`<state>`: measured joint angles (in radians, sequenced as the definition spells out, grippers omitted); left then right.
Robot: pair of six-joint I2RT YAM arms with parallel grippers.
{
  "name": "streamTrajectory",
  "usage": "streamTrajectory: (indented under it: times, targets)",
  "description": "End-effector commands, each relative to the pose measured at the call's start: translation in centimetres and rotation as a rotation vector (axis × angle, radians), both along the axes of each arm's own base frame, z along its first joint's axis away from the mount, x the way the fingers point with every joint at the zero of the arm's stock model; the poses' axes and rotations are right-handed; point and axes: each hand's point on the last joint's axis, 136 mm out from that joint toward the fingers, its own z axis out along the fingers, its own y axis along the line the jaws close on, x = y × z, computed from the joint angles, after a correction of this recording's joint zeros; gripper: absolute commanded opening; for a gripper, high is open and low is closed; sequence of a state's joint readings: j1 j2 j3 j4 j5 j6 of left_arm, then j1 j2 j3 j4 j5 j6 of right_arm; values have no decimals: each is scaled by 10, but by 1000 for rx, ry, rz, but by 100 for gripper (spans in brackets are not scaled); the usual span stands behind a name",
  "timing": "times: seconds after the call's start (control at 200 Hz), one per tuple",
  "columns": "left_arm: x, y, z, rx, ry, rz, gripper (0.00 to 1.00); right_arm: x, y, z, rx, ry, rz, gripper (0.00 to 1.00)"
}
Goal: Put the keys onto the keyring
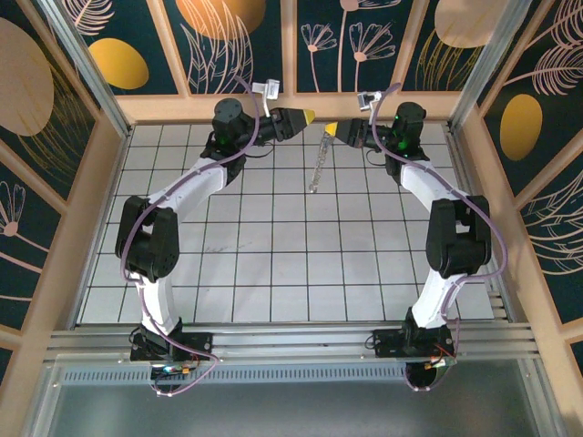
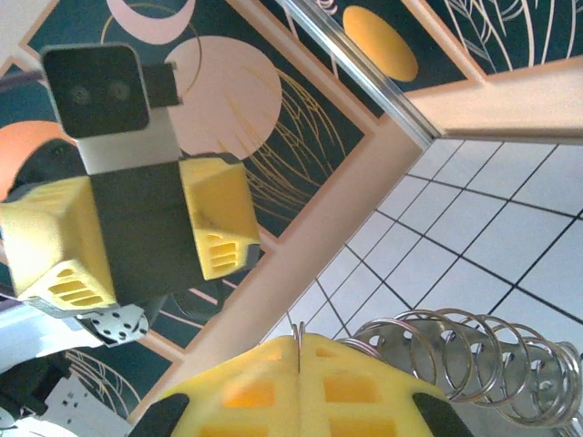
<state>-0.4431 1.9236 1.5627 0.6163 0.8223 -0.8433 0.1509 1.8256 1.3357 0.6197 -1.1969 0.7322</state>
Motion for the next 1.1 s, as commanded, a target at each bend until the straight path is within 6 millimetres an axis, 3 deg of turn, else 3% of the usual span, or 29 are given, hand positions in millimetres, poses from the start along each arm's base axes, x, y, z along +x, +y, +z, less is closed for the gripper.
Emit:
streamTrajectory:
  times: [0.0, 0.285, 1.091]
  targets:
    - [1, -5, -19, 57, 16, -61, 43, -8, 2, 19, -4, -95, 62, 0]
    - [7, -10, -32, 48, 52, -87, 42, -10, 7, 25, 18, -97, 72, 0]
    - [9, -13, -35, -8, 80, -104, 39, -11, 18, 31, 37, -105, 79, 0]
